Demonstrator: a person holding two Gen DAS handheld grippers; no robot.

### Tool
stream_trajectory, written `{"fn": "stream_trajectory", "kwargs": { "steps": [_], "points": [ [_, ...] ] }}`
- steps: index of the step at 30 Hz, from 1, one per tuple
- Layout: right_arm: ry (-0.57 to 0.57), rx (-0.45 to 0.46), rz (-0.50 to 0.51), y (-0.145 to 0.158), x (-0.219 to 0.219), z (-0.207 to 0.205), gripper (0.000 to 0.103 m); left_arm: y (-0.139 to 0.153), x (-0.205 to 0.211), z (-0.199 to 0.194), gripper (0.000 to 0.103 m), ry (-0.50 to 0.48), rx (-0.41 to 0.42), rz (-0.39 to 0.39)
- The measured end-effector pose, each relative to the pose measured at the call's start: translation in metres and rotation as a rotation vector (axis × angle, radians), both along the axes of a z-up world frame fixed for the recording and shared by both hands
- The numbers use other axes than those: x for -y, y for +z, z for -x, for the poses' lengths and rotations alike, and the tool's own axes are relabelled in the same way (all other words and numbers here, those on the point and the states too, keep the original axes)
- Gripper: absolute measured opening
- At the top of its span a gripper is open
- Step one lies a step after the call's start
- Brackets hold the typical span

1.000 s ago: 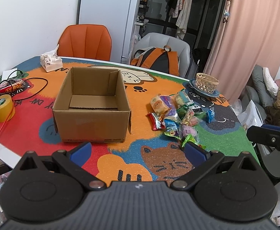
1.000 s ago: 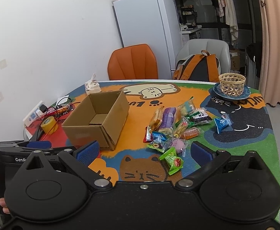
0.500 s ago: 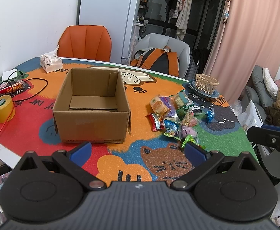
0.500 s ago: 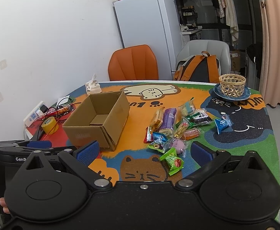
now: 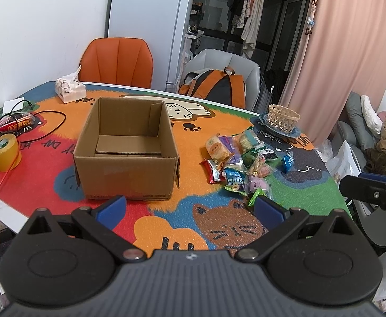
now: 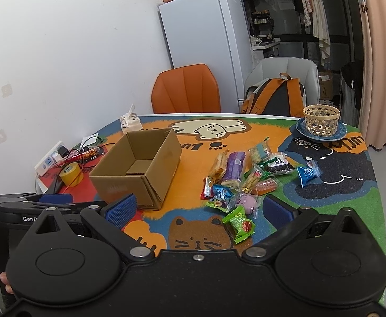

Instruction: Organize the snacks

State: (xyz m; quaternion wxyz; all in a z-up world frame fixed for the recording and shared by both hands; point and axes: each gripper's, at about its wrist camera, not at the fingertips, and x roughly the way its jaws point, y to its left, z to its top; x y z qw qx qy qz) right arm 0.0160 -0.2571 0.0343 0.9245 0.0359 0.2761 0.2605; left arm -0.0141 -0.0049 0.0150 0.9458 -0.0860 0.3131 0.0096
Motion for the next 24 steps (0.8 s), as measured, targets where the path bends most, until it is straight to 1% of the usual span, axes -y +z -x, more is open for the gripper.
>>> {"fn": "stream_trajectory", "kwargs": {
  "steps": [9, 17, 24],
  "points": [
    [-0.005, -0.019, 0.014, -0.007, -0.002, -0.005, 0.103, -0.004, 0.001, -0.001, 0.103, -0.005, -0.002, 0.006],
    [-0.029, -0.056, 0.028, -0.024, 0.001, -0.016, 0.103, -0.02, 0.002, -0.011, 0.103, -0.009, -0.019, 0.035],
    [-0.04, -0.076, 0.033, -0.036, 0.005, -0.025, 0.103, -0.029, 0.006, -0.022, 0.102, -0.014, -0.006, 0.045]
  ]
}}
